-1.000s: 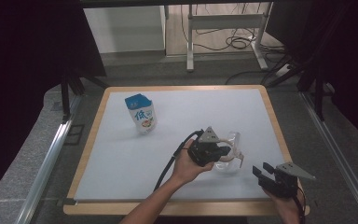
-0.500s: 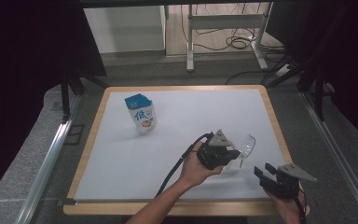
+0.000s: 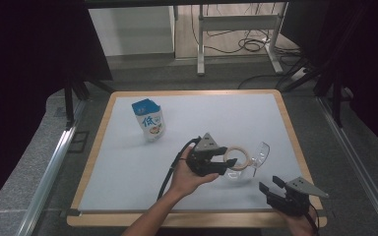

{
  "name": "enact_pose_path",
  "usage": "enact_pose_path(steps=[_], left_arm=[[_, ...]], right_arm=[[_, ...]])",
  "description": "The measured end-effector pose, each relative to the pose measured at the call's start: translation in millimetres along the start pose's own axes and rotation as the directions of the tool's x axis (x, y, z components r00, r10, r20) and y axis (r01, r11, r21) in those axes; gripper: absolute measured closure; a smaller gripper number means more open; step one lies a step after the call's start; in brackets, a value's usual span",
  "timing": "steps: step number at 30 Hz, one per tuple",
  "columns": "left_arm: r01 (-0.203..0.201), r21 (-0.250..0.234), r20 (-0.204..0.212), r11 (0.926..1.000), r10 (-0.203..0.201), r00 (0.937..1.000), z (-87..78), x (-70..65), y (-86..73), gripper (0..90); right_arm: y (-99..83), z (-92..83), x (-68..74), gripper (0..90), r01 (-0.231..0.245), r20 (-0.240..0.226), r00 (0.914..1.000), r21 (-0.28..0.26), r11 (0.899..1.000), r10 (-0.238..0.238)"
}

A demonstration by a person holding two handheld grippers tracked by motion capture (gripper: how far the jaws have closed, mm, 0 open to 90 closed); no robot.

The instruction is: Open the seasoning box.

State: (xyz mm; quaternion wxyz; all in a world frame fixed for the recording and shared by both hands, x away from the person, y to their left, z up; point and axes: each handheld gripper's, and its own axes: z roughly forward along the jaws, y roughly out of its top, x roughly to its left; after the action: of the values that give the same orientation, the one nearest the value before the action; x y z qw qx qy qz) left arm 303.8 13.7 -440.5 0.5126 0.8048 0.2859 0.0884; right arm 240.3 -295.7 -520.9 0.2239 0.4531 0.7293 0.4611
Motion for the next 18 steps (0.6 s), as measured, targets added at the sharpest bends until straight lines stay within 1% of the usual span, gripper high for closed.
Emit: enact_pose_path(steps=[2,4,5,6,7,8,9,12,15,16,18], left_arm=[[-0.002,0.009,-0.038,1.0,0.002,0.9993,-8.0,5.2,-10.1,33.4],[-0.011,0.013,-0.078,0.9998,0.012,0.9969,-16.8,10.3,-20.6,29.3],[-0.01,0.016,-0.096,0.9998,0.011,0.9953,-21.5,13.3,-25.7,28.3],[-0.01,0.016,-0.096,0.9998,0.011,0.9953,-21.5,13.3,-25.7,27.3],[0.004,0.01,-0.115,0.9999,-0.003,0.9933,-31.1,20.0,-36.3,26.8],[0.004,0.01,-0.115,0.9999,-0.003,0.9933,-31.1,20.0,-36.3,26.5],[0.018,0.011,-0.13,0.9998,-0.016,0.9914,-36.3,24.4,-42.6,26.5],[0.046,0.012,-0.152,0.9989,-0.043,0.9874,-48.3,35.4,-57.0,25.6],[0.051,0.014,-0.175,0.9986,-0.047,0.9834,-57.2,43.3,-66.7,24.2],[0.052,0.013,-0.18,0.9986,-0.049,0.9825,-59.6,45.5,-69.1,24.1],[0.059,0.006,-0.197,0.9982,-0.057,0.9788,-66.6,52.0,-75.2,24.0]], right_arm=[[-1.0,1.1,5.8,34.8,0.022,-0.019,0.9996,-0.007,1.0,-0.022],[-1.5,2.3,11.6,31.9,0.029,-0.034,0.999,-0.004,1.0,-0.029],[-1.8,2.7,14.2,31.1,0.036,-0.036,0.9987,-0.005,0.999,-0.036],[-2.0,2.6,16.9,30.6,0.039,-0.041,0.9984,-0.001,0.999,-0.039],[-2.1,2.9,19.6,30.3,0.041,-0.045,0.9982,-0.002,0.999,-0.041],[-2.1,2.9,19.6,30.3,0.041,-0.045,0.9982,-0.002,0.999,-0.041],[-2.3,2.7,21.9,30.0,0.049,-0.051,0.9975,-0.002,0.999,-0.049],[-2.9,0.7,28.8,30.0,0.062,-0.072,0.9954,-0.017,0.998,-0.063],[-2.5,1.1,32.3,30.0,0.073,-0.079,0.9941,-0.025,0.997,-0.074],[-2.1,1.5,32.3,30.0,0.071,-0.08,0.9941,-0.028,0.997,-0.073],[-1.7,2.6,31.6,30.0,0.064,-0.084,0.9943,-0.029,0.998,-0.066]])
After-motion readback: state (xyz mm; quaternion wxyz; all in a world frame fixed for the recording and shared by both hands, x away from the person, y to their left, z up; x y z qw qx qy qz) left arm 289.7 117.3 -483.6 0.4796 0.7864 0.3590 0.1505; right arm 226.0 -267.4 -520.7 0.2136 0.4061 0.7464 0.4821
